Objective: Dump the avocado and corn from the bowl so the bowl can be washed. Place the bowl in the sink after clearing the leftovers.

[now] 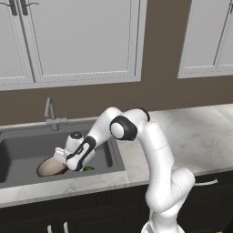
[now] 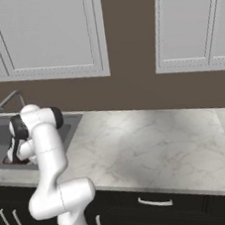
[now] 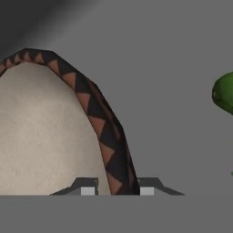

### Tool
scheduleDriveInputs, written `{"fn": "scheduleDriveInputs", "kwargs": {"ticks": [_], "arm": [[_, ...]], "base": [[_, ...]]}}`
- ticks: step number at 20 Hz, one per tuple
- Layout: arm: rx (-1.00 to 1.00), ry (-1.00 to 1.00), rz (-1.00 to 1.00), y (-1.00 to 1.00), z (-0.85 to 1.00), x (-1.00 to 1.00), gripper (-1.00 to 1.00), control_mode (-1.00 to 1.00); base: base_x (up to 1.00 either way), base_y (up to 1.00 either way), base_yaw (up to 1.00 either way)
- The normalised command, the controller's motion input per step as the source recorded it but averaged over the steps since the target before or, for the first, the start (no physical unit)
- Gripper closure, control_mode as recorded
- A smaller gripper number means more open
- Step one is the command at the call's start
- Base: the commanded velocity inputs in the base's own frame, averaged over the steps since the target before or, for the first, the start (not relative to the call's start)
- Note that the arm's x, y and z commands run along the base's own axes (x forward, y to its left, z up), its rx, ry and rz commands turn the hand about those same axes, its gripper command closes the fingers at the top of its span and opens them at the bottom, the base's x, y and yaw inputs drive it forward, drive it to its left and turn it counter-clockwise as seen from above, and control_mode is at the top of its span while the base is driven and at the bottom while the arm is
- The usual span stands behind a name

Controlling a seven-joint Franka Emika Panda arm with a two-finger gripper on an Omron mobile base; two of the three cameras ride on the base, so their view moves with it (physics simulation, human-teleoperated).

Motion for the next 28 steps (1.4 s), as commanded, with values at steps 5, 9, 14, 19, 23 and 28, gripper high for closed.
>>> {"fn": "scheduleDriveInputs", "kwargs": {"ticks": [5, 9, 14, 19, 23, 28], "arm": [[-0.07, 0.00, 0.00, 0.21, -0.22, 0.28, 1.00, -1.00], [-0.02, 0.01, 0.00, 0.06, -0.15, 0.24, 1.00, -1.00], [-0.02, 0.05, 0.00, 0.01, -0.01, 0.03, -1.00, -1.00], [-0.01, 0.00, 0.00, 0.00, 0.00, 0.01, -1.00, -1.00], [0.00, -0.02, 0.00, 0.00, 0.14, -0.08, -1.00, -1.00], [0.00, -0.14, -0.01, -0.03, 0.63, -0.41, -1.00, -1.00]], "base": [[0.00, 0.00, 0.00], [0.00, 0.00, 0.00], [0.00, 0.00, 0.00], [0.00, 0.00, 0.00], [0.00, 0.00, 0.00], [0.00, 0.00, 0.00]]}}
